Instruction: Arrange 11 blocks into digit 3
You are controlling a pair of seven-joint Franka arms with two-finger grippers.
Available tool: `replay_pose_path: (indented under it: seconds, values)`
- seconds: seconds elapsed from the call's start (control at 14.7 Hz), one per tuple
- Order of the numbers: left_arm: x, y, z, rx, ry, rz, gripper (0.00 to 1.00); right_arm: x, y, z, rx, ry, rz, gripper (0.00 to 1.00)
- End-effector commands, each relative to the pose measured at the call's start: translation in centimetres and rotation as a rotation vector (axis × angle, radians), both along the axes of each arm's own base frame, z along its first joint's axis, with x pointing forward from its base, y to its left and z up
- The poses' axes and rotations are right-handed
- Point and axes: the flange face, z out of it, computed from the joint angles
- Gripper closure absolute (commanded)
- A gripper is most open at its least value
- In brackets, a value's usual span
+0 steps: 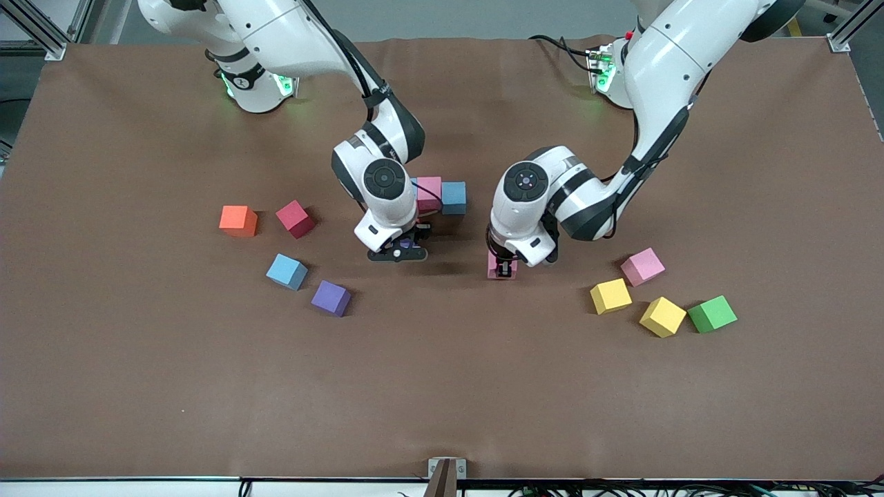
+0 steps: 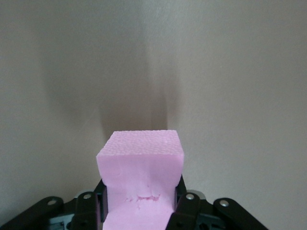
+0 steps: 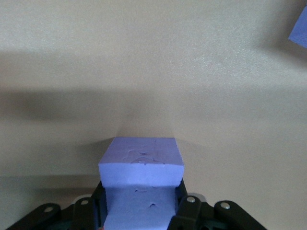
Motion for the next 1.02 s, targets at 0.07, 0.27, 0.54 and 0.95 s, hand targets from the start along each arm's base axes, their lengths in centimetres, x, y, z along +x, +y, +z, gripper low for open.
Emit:
replay_pose_path:
  seconds: [0.07, 0.27, 0.54, 0.95]
  values:
    - [0.0, -0.9, 0.1, -0.001, -0.008, 0.000, 0.61, -0.6, 0.1, 0.2, 0.001, 0.006, -0.015, 0.70]
    - [-0.1, -1.1, 0.2, -0.004, -0.009, -0.003, 0.61, -0.4, 0.2, 0.3, 0.017, -0.003, -0.033, 0.01]
    - [-0.1, -1.2, 0.2, -0.008, -0.011, -0.005, 0.61, 0.0, -0.2, 0.3, 0.016, -0.006, -0.030, 0.00]
    - [-0.8, -2.1, 0.3, -0.012, -0.011, -0.017, 0.61, -0.1, -0.6, 1.6, -0.001, 0.013, -0.011, 0.00]
